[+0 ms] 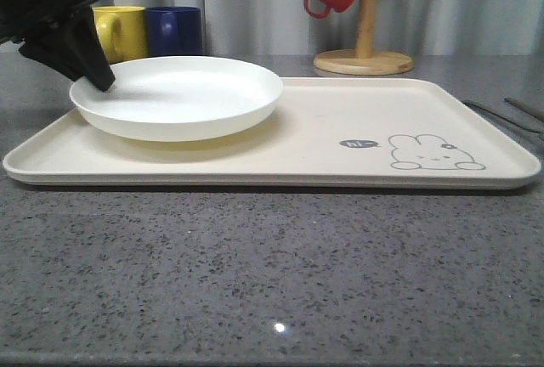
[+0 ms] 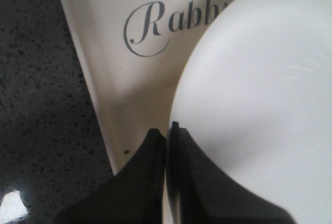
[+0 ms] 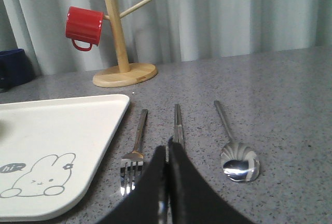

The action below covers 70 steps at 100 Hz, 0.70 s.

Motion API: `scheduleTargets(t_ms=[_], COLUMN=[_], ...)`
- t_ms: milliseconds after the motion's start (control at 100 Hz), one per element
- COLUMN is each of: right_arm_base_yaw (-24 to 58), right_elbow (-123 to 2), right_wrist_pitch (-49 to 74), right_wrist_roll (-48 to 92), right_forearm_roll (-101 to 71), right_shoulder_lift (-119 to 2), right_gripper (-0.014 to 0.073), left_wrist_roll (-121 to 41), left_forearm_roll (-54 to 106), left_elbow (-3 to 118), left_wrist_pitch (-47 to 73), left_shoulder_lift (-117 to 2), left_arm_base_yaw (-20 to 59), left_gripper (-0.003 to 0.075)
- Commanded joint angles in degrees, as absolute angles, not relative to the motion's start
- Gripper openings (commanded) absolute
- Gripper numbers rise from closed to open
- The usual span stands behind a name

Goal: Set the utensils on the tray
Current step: 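Carry the plate over the tray and lower it onto the tray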

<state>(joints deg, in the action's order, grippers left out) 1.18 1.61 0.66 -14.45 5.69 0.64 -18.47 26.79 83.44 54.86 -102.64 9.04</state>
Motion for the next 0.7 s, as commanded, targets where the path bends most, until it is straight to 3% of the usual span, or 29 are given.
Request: scheduleTargets(t_ms=[0, 430, 690], right_arm_base_yaw=[1.1, 1.1, 1.1], right_elbow=[0.6, 0.6, 0.6], right_wrist_pitch=[-4.0, -4.0, -4.0], right_wrist_roll=[-13.9, -13.9, -13.9], right_forearm_roll=[6.1, 6.1, 6.1], right_shoulder_lift=[1.9, 1.9, 1.9], right_gripper=[-0.0068, -0.0068, -0.0068], left_wrist_roll=[-18.4, -18.4, -18.6], left_forearm_roll=[29.6, 30.8, 30.8], left_elbow=[85.4, 85.4, 85.4], left_wrist_pitch=[53.3, 53.3, 53.3], left_shoulder_lift=[-100.7, -102.7, -102.7], left_arm_base_yaw=[9.6, 9.6, 9.6], left_gripper=[-0.0018, 0.0002, 0.0324])
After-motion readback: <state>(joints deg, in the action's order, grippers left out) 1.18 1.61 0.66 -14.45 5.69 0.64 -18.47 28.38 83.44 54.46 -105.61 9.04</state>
